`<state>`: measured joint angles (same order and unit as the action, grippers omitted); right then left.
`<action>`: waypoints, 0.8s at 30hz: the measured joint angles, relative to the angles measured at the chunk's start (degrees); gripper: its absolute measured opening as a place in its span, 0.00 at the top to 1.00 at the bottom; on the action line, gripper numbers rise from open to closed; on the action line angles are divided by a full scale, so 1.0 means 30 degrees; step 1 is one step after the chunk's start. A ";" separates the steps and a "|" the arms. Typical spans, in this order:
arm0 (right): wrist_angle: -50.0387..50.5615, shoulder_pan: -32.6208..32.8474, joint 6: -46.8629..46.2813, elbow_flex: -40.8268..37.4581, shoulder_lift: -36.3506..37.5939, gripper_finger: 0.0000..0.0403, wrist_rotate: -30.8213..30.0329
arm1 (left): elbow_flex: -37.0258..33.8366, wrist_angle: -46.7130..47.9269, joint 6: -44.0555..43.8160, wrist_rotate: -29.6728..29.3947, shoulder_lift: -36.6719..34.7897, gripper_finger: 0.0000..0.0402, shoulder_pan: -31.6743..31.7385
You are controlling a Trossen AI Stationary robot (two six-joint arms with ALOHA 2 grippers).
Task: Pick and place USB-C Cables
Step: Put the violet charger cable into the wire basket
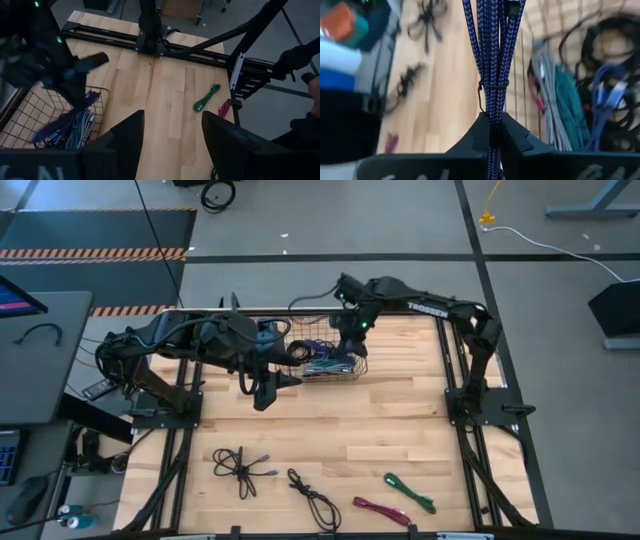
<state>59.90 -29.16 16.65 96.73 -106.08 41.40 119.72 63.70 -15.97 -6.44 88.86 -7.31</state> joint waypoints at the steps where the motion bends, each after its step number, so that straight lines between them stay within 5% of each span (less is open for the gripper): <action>1: 0.0417 0.0114 0.0360 0.0000 -0.0225 0.95 -0.0345 | 0.0000 0.0000 0.0009 0.0001 0.0000 0.49 0.0000; 14: 0.1051 0.0905 0.3617 -0.0015 -0.3090 0.95 -0.5645 | 0.0000 0.0008 0.0016 -0.0006 0.0000 0.49 0.0000; 24: 0.0696 0.1753 0.4525 -0.0029 -0.4671 0.98 -0.6495 | 0.0000 0.0008 -0.0115 0.0001 0.0000 0.49 -0.0007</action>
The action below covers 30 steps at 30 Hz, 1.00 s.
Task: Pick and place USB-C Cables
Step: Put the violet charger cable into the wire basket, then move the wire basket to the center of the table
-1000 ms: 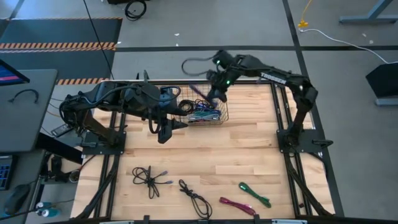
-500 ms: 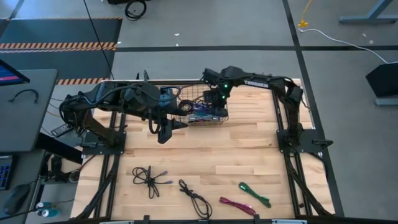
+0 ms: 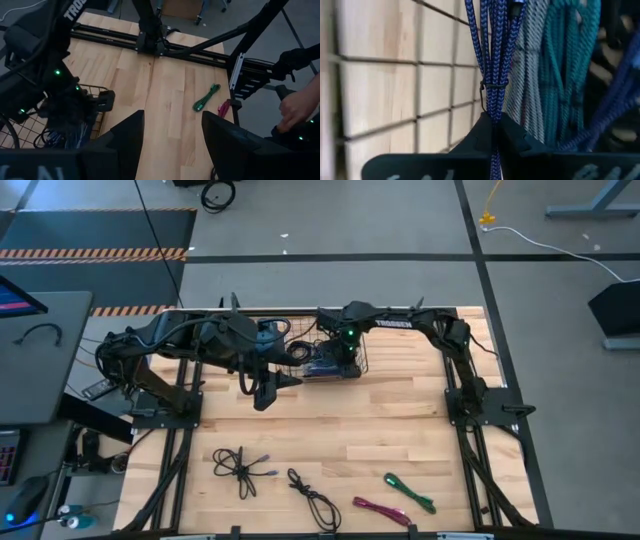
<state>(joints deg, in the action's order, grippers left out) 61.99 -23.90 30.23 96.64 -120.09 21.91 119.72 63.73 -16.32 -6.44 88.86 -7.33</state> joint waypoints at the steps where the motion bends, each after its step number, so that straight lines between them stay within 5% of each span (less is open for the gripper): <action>1: -0.0249 0.0147 0.0050 0.0000 0.0022 0.98 -0.0049 | 0.0000 0.0006 0.0000 -0.0003 0.0000 0.49 0.0000; 4: -0.0608 0.0418 0.0349 -0.0005 0.0138 0.94 -0.0569 | 0.0000 0.0006 0.0000 -0.0007 0.0000 0.49 0.0001; 10: -0.1316 0.0531 -0.0728 0.0000 0.0431 0.71 -0.2507 | 0.0000 0.0016 -0.0007 0.0000 0.0000 0.49 0.0005; 16: -0.0568 0.0567 -0.1094 0.0532 0.0866 0.57 -0.2442 | 0.0000 0.0166 -0.0015 0.0000 0.0000 0.49 0.0002; 30: 0.2305 -0.1315 -0.1265 1.0599 0.2365 0.54 -0.5954 | -0.0044 0.4013 -0.4828 -0.0007 0.0007 0.49 -0.0440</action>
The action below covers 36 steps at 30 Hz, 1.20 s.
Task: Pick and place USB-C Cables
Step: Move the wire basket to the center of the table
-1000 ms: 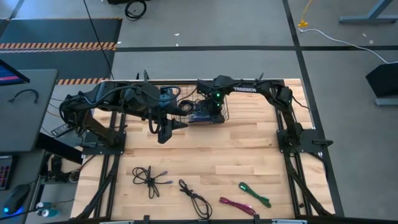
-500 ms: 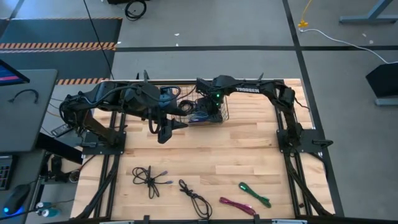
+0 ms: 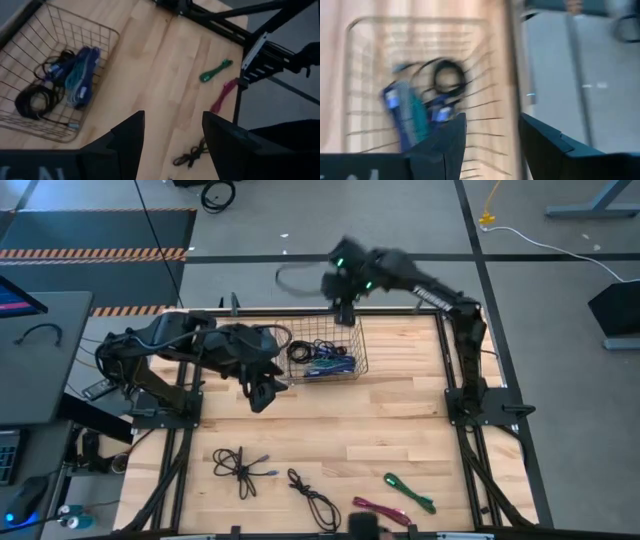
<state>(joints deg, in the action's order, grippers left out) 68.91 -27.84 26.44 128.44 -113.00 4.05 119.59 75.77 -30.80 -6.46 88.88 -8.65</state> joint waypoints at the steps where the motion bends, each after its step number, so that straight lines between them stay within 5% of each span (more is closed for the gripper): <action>1: 0.0221 -0.0353 -0.0228 0.0812 0.0052 0.54 -0.0028 | 0.0000 0.0093 -0.0101 0.0007 0.0000 0.49 -0.0190; 13: 0.0640 -0.3660 -0.1459 0.1342 0.0423 0.54 0.2993 | -0.0007 0.0139 0.0479 -0.2292 0.0000 0.49 -0.1403; 22: -0.0061 -0.3021 -0.0743 0.1342 -0.3075 0.54 0.4080 | -0.0015 0.0126 0.0471 -0.2709 0.0000 0.49 -0.1396; 36: -0.0900 -0.2505 0.0328 0.1335 -0.6372 0.54 0.3148 | -0.0022 0.0124 0.0457 -0.2710 0.0000 0.49 -0.1389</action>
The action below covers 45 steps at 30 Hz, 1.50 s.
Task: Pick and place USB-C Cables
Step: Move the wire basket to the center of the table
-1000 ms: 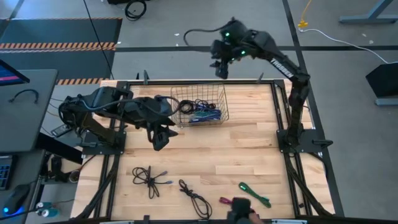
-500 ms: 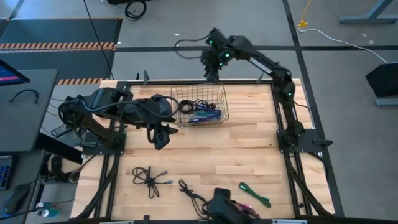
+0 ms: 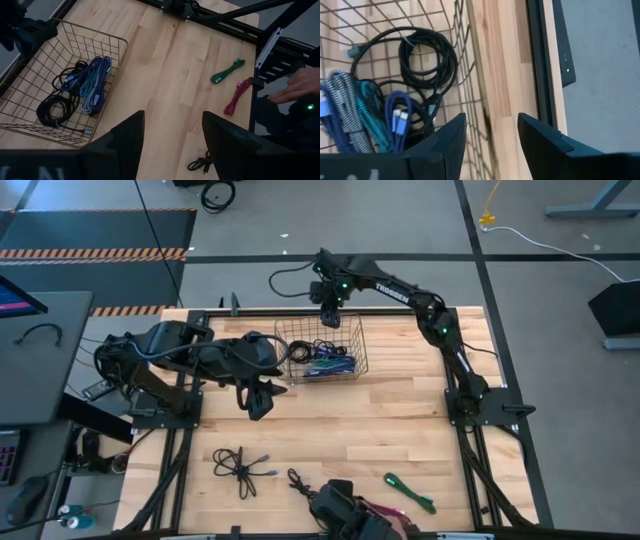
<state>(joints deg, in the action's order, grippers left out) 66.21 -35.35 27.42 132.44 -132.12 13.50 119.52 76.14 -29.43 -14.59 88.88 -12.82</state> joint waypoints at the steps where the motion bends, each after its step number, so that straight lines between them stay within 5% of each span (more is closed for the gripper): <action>1: -0.0064 -0.0014 0.0053 0.0000 -0.0035 0.54 0.0007 | 0.0000 -0.0007 0.0000 -0.0001 0.0000 0.49 0.0000; 23: -0.1118 -0.0100 0.0056 -0.3036 -0.0028 0.56 0.0454 | -0.0007 -0.0007 0.0015 0.0000 0.0000 0.49 0.0000; 26: -0.1267 -0.0073 -0.0073 -0.3336 -0.0021 0.63 0.0029 | -0.0007 -0.0007 0.0015 0.0007 0.0000 0.49 0.0000; 32: -0.0630 -0.0094 -0.0058 -0.3366 -0.0001 0.96 0.0691 | -0.0007 -0.0007 0.0007 0.0007 0.0000 0.49 0.0000; 45: 0.0788 0.0368 0.0267 -0.2209 0.0001 0.99 0.1916 | -0.0007 -0.0005 0.0029 0.0044 0.0000 0.49 0.0000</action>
<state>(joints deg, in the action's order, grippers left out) 68.57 -34.25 28.22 125.82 -132.11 19.25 119.50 76.12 -29.34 -14.46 88.88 -12.82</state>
